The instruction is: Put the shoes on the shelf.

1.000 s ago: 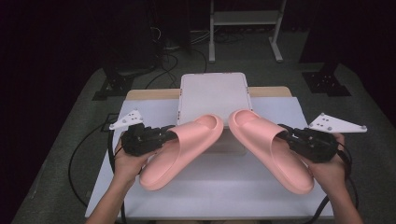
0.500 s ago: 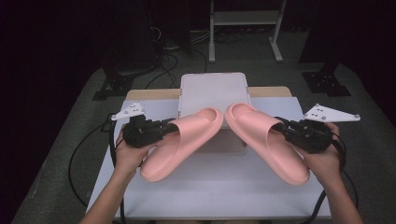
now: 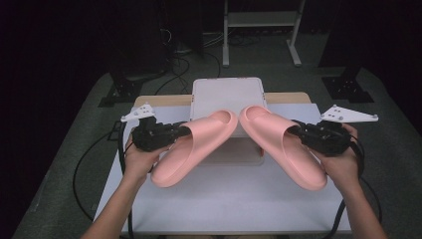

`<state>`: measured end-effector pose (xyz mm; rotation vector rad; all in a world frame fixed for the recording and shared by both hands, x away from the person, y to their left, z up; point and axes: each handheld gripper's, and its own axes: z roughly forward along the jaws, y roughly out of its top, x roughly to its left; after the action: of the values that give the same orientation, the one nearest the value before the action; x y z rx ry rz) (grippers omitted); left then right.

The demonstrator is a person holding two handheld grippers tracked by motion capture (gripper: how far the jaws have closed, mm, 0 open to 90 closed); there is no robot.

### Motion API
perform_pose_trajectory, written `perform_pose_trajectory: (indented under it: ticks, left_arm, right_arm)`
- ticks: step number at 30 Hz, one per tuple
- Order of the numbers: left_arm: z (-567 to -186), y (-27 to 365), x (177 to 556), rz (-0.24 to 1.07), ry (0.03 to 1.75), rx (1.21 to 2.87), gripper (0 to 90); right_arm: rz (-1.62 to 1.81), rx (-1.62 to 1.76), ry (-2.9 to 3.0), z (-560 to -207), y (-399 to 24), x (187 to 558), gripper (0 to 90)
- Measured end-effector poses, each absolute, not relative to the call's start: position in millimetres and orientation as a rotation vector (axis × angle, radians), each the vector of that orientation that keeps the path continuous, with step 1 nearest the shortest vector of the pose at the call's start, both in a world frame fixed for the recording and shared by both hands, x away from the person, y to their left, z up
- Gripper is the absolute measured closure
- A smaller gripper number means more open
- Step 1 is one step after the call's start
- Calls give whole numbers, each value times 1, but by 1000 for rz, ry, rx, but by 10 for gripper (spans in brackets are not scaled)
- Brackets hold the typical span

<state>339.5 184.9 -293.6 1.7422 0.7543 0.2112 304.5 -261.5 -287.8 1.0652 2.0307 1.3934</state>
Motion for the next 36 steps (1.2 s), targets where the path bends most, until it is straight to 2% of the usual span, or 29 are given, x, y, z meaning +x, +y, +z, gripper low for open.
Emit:
perform_pose_trajectory:
  ticks: [36]
  left_arm:
    - [-284, 177, 380, 233, 804, 1735, 731]
  right_arm:
    - [1380, 1105, 2004, -274, -260, 335, 777]
